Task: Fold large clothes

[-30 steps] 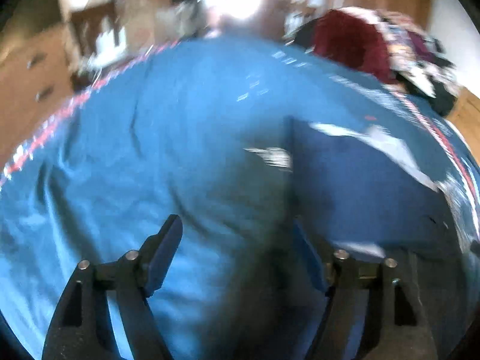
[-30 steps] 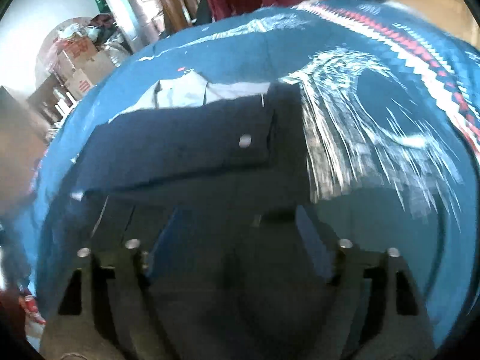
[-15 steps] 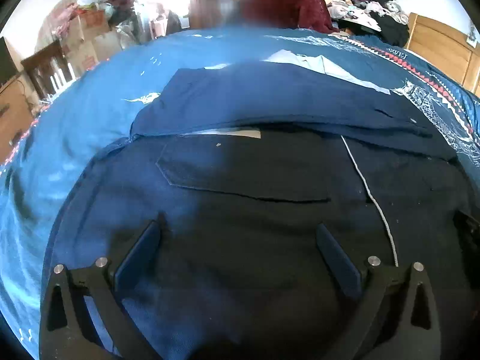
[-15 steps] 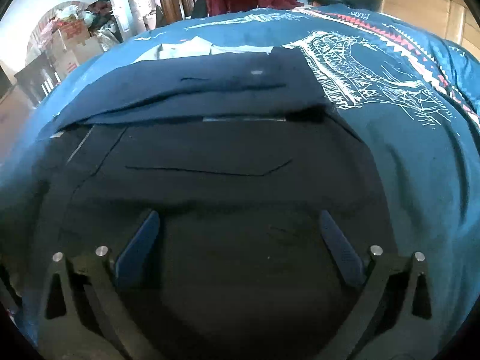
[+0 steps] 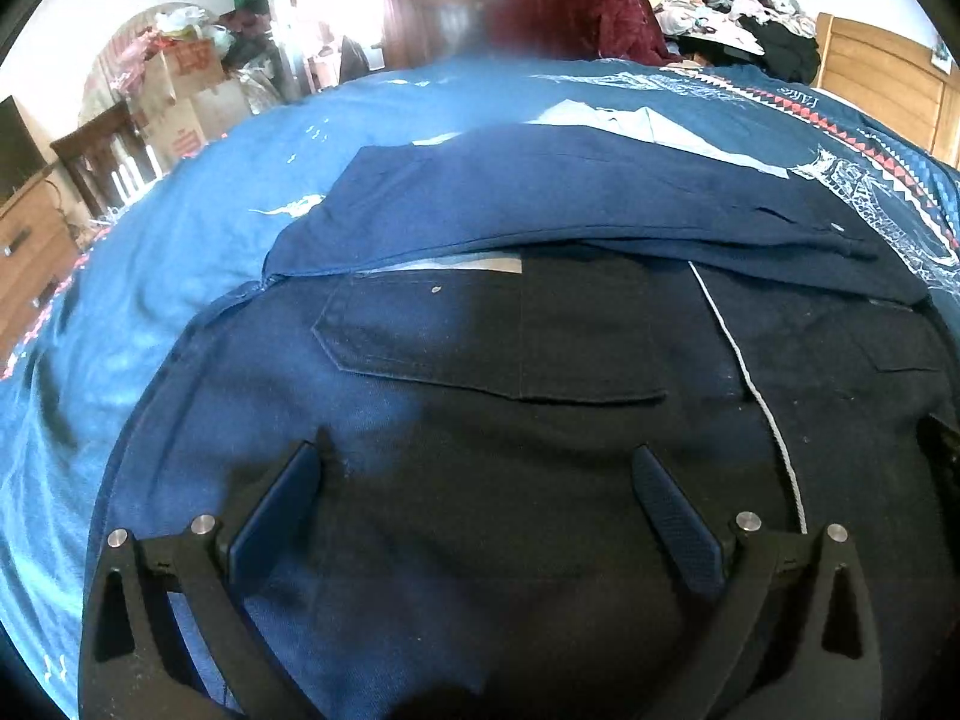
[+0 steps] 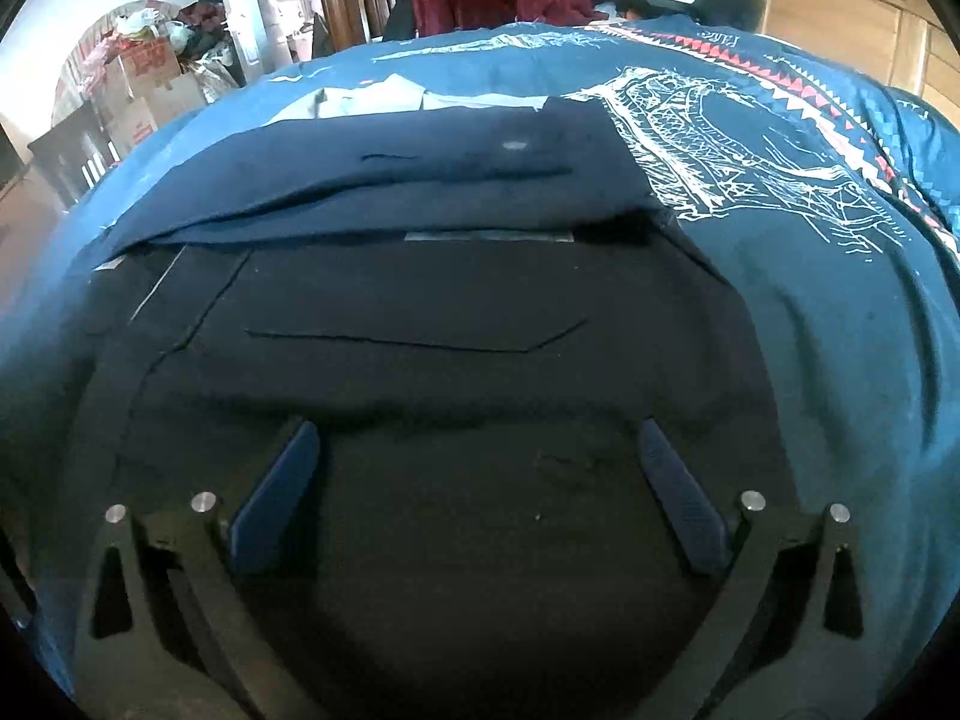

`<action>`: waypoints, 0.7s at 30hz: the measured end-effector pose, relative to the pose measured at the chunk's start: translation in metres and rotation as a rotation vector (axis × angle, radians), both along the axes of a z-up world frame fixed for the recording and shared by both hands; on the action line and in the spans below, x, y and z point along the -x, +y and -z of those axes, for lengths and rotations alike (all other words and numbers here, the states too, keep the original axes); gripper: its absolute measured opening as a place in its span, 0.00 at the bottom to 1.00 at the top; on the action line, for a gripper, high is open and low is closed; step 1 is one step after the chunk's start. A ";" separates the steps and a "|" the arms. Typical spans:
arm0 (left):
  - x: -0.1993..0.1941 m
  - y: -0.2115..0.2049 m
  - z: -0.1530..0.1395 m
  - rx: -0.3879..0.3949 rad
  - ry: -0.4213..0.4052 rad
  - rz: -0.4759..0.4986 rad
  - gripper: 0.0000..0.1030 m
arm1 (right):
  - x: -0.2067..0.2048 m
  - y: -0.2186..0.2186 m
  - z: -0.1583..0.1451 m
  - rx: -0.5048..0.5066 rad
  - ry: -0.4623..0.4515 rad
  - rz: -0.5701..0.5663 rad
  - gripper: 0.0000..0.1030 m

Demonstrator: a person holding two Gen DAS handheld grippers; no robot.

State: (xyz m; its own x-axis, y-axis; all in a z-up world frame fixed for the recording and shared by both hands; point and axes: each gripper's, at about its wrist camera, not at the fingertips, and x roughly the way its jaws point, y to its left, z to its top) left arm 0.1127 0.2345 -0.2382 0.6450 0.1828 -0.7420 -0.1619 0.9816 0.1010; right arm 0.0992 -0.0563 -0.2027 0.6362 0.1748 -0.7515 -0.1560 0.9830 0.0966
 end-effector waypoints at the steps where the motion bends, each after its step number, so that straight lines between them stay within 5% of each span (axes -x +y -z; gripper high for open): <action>1: 0.000 0.000 0.000 -0.002 0.000 0.000 1.00 | 0.000 0.000 0.000 -0.001 0.000 0.000 1.00; 21: -0.001 0.000 0.001 -0.016 0.000 -0.003 1.00 | -0.001 -0.002 0.001 -0.015 0.002 -0.007 1.00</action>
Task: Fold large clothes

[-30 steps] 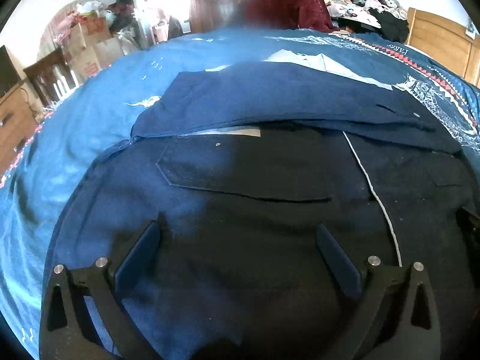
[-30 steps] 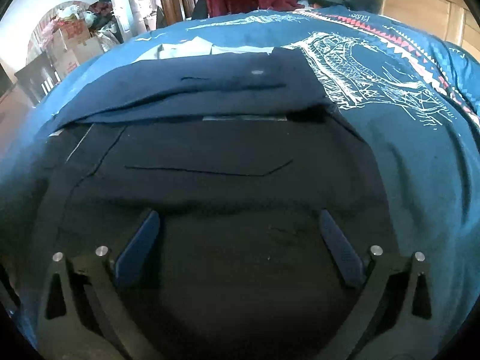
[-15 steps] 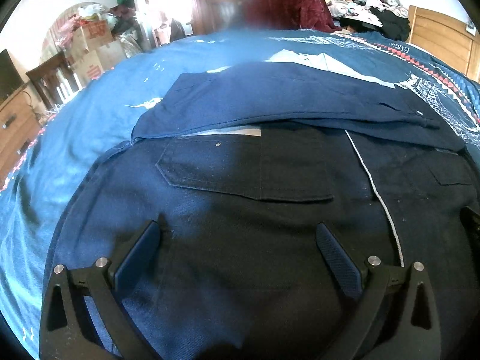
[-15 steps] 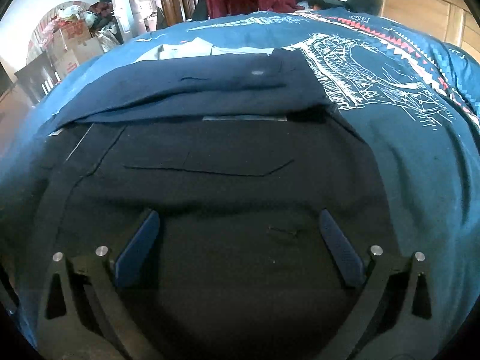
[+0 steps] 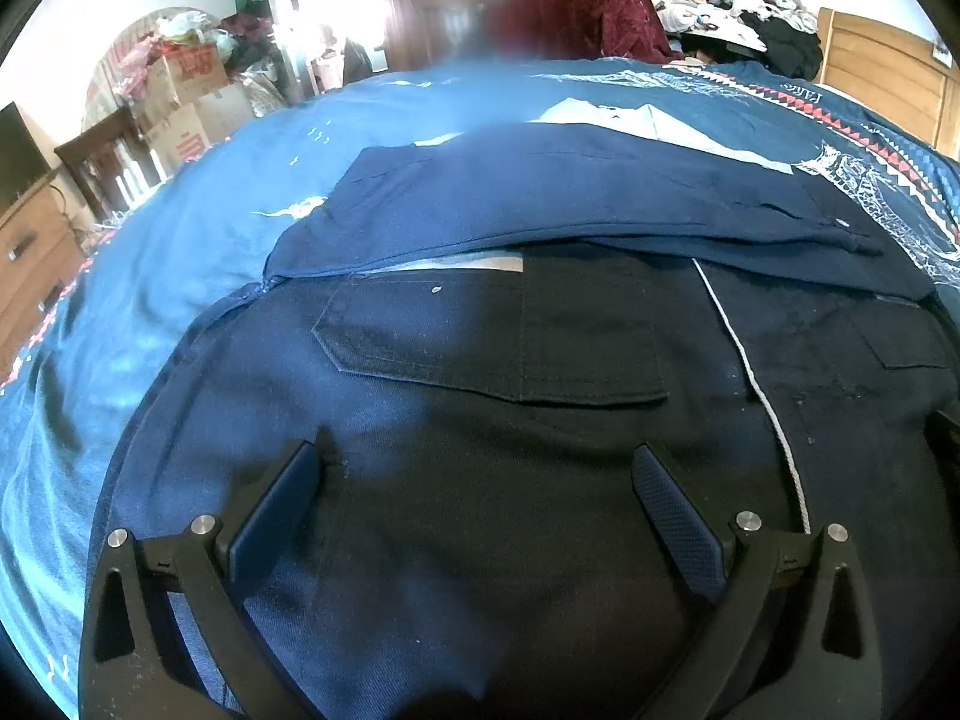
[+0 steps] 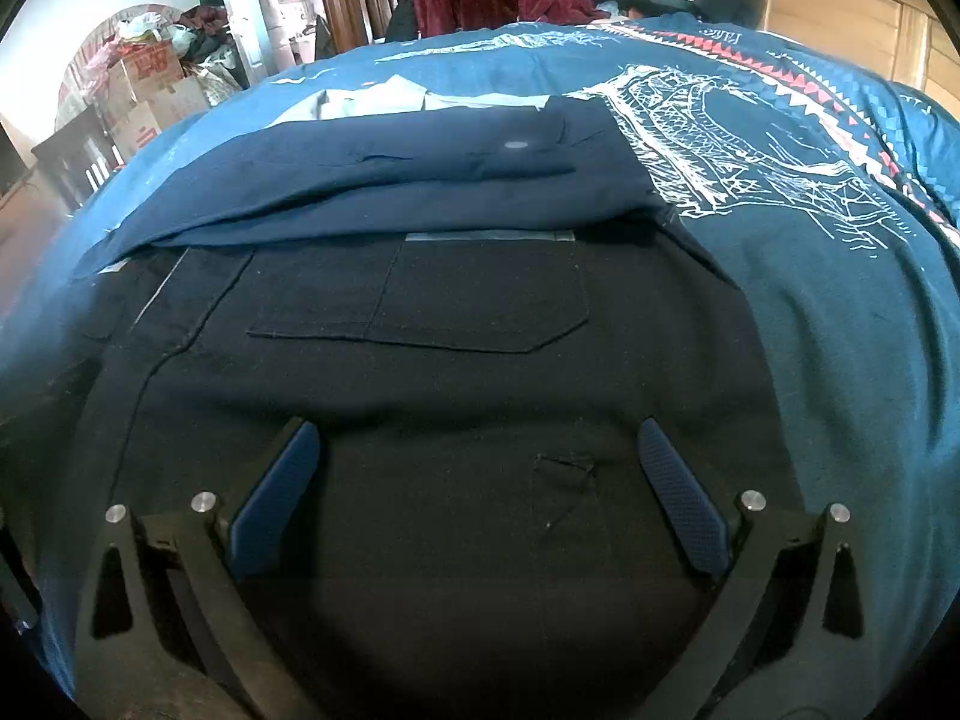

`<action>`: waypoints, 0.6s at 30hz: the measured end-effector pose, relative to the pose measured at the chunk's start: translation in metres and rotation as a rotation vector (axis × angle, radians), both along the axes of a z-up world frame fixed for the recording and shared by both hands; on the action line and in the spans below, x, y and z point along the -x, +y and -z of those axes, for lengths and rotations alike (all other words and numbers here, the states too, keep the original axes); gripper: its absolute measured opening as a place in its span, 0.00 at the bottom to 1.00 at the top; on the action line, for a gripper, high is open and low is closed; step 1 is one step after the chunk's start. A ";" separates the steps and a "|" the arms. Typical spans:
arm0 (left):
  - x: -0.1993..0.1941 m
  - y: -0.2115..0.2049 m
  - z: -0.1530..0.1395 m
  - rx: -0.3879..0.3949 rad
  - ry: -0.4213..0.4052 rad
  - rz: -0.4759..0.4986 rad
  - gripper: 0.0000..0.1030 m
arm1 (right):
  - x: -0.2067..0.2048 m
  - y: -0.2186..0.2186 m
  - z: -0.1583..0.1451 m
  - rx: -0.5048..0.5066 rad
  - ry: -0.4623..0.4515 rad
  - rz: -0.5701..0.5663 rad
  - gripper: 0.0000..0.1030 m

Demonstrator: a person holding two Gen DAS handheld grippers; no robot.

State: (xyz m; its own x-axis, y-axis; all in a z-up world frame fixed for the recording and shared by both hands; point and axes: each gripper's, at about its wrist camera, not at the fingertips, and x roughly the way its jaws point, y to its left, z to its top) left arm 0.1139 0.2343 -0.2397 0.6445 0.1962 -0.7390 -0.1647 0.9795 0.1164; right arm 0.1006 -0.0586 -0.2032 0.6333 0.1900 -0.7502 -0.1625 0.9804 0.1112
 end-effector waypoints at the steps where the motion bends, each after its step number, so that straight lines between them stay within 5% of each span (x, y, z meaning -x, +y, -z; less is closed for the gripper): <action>1: 0.000 0.000 0.000 0.000 0.000 0.000 1.00 | 0.000 0.000 0.000 -0.001 0.000 -0.001 1.00; 18: 0.000 0.001 0.000 0.001 -0.001 0.002 1.00 | -0.001 0.000 0.001 -0.005 0.002 -0.005 1.00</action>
